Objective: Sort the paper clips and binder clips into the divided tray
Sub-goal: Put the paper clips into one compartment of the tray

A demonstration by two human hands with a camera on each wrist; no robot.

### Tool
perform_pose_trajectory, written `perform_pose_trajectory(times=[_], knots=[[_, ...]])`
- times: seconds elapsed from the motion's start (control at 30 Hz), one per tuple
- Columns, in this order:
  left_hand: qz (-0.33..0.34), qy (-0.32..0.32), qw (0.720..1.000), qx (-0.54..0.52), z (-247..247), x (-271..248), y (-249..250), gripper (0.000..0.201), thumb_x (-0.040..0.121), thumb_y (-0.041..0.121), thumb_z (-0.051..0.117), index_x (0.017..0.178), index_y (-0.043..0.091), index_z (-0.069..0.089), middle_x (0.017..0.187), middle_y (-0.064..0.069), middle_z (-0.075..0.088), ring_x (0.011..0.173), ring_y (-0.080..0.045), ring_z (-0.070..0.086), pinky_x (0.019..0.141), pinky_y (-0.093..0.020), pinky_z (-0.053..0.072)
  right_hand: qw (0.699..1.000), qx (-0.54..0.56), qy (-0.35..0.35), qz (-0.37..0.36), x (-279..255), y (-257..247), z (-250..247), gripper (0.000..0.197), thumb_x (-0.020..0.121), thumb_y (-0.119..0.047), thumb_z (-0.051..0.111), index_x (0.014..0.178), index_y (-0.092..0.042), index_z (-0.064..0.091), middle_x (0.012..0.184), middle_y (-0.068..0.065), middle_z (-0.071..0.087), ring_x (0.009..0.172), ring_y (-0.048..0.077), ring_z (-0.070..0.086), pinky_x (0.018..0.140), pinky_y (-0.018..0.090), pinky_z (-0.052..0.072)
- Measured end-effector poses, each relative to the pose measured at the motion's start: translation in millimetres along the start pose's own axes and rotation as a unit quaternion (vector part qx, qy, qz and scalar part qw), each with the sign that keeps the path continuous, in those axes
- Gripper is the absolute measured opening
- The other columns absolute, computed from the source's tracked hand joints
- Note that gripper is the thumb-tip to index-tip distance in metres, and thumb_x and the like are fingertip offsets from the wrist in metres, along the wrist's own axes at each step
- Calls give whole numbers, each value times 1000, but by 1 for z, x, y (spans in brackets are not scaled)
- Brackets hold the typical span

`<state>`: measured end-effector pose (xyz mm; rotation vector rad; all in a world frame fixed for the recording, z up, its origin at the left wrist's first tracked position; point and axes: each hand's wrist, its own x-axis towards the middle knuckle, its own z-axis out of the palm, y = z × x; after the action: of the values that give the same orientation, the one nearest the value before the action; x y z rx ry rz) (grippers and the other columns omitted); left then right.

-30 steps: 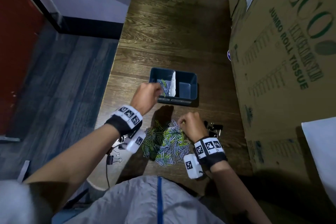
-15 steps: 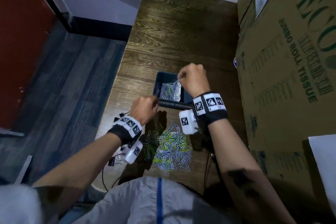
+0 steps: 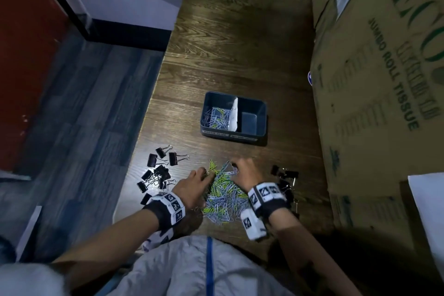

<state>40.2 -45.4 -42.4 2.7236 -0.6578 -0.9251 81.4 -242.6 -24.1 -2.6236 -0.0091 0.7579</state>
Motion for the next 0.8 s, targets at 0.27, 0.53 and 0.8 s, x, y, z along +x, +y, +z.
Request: perform_pose_trajectory(times=[0.27,0.53,0.8], knots=[[26,71,994,-75,3,4,6,64,84,11,68,140,20,39,135,-14,38,109,-29,54,88,-35,51,989,-129,-65,-18,-24,12,41,92,83,-1,71,155,-36,25,166,4,9,146,34,17,111,52,39],[-11,109,979,-171,-15,3,-4,39,81,11,74,118,19,64,108,-4,59,95,-22,60,87,-26,43,999,-38,4,6,-20,17,36,65,82,14,65,136,-22,59,142,12,48,122,38,58,97,48,54],[9,152,967,-202,-24,0,-13,9,93,22,61,101,24,66,81,5,70,68,-9,65,68,-33,54,998,9,31,47,-18,24,23,22,89,2,61,84,-14,76,83,10,72,77,30,70,75,45,61]])
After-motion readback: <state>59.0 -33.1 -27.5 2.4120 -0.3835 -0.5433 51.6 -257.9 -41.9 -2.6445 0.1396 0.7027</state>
